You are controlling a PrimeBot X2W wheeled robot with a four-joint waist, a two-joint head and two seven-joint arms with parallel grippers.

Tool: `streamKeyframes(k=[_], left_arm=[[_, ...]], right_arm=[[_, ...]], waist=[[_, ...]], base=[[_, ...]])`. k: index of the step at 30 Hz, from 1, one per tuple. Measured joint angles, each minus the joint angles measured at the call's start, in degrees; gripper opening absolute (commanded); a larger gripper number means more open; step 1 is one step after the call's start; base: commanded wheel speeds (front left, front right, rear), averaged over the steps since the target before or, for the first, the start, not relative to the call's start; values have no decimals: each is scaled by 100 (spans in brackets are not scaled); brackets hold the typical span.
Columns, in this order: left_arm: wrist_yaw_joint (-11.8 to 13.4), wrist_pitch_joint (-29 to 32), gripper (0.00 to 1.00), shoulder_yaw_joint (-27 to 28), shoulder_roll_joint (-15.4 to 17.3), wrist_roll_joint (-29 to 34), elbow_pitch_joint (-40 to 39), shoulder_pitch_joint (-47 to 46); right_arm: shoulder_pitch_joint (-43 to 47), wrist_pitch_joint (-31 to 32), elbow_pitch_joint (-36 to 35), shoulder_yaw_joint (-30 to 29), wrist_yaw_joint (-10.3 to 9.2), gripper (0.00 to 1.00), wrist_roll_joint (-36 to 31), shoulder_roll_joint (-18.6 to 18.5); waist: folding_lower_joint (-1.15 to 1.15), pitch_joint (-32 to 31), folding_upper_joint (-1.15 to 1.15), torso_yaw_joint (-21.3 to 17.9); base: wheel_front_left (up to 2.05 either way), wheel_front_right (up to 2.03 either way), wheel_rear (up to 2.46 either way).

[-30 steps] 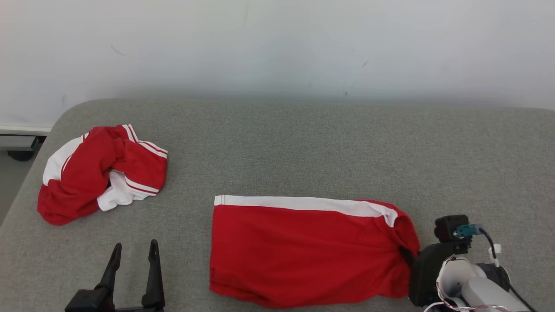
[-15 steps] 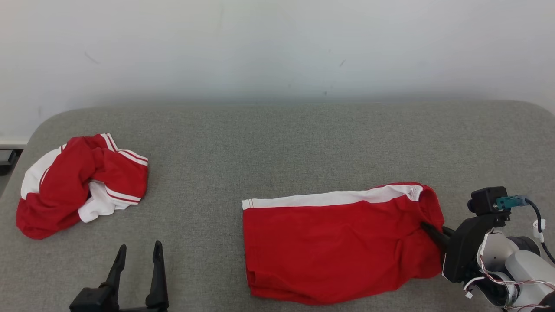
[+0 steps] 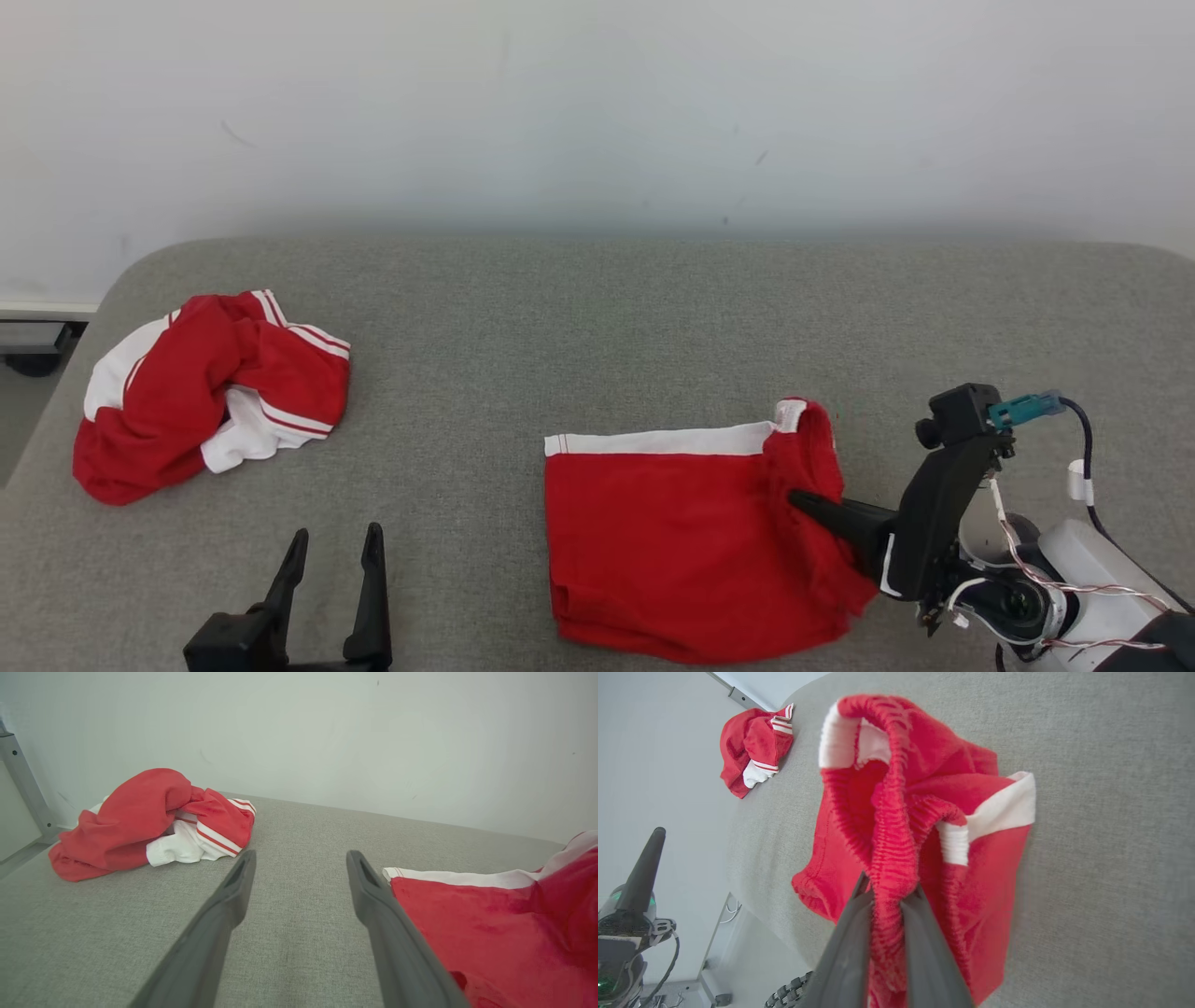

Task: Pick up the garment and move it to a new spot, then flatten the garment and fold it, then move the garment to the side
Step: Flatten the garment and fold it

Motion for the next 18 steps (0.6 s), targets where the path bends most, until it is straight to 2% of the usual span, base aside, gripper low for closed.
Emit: streamKeyframes(k=[6,9,10,18], left_arm=[[-46,36,100,-46,-8,-13,32,-15],[-48,41,100,-78,-10,-16,47,-29],[-49,41,100,-104,-15,-26,70,-78],[-78,41,100,-185,-59,-41,167,-244]], right_arm=[[-3,224,-89,0,-14,0,214,234],[-23,298,-97,2,-154,0,250,400],[-80,313,-62,1,-291,0,252,519],[-478,323,170,1,-624,0,299,935]], waist=[[0,3,0,163],[0,21,0,249],[0,39,0,305],[0,125,0,511]], base=[[0,0,0],[0,0,0],[0,0,0],[0,0,0]])
